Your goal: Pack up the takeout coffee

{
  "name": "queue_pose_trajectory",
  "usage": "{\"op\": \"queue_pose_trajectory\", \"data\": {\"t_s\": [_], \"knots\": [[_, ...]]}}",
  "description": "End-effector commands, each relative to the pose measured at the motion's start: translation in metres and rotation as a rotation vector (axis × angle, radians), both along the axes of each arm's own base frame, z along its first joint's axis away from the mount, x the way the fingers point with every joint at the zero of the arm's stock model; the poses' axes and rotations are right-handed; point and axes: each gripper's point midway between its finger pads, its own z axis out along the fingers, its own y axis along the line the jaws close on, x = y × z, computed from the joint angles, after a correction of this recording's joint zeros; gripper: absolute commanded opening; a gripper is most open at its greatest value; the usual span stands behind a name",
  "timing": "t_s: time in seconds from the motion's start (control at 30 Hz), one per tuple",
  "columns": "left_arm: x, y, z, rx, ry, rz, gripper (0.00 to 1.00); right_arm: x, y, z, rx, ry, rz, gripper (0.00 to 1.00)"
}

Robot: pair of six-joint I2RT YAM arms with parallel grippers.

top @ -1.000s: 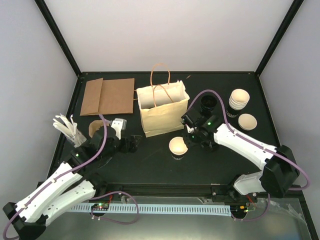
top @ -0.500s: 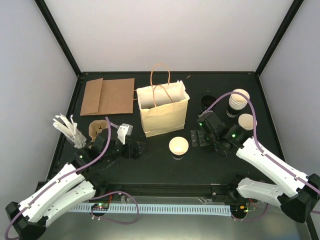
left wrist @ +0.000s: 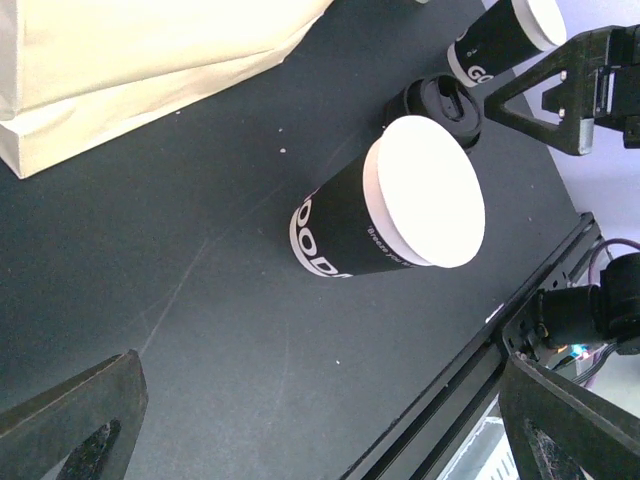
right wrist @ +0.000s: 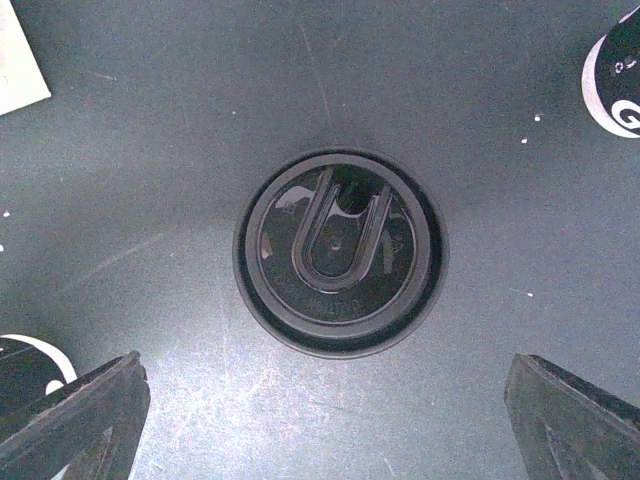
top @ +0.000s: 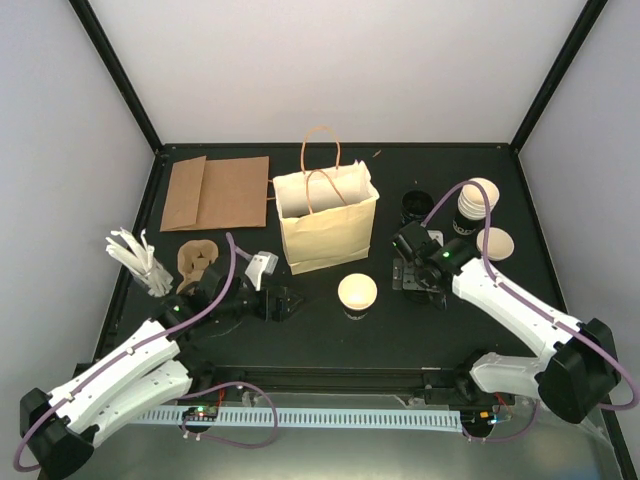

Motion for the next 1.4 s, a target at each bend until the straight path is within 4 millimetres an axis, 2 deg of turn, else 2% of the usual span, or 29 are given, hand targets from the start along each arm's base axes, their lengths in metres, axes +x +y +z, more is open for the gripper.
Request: {"op": "queue_pose_trajectory", "data": {"t_s": [0.0,0.37,0.6,0.83,0.97,1.2,1.37], "knots": [[0.002,-0.006,0.015,-0.053,-0.033,-0.018,0.99,0.006,-0.001,0.005,0.027,-0.041,-0.056,0.99],[0.003,-0.007,0.017,-0.053,-0.073,-0.031,0.99,0.011,-0.002,0.022,0.078,-0.132,-0.070,0.97],[0.005,-0.007,0.018,-0.063,-0.100,-0.032,0.99,0.009,-0.005,0.015,0.052,-0.106,-0.084,0.97],[0.007,-0.007,0.017,-0.086,-0.143,-0.024,0.99,0.013,-0.007,0.024,0.084,-0.179,-0.098,0.97],[0.008,-0.006,0.016,-0.096,-0.167,-0.022,0.99,0.012,-0.007,0.022,0.095,-0.181,-0.108,0.97],[0.010,-0.015,0.045,-0.161,-0.338,-0.085,0.99,0.016,-0.007,0.038,0.129,-0.245,-0.107,0.96],[0.012,-0.015,0.059,-0.186,-0.403,-0.089,0.99,0.008,-0.010,0.028,0.113,-0.196,-0.129,0.96]]}}
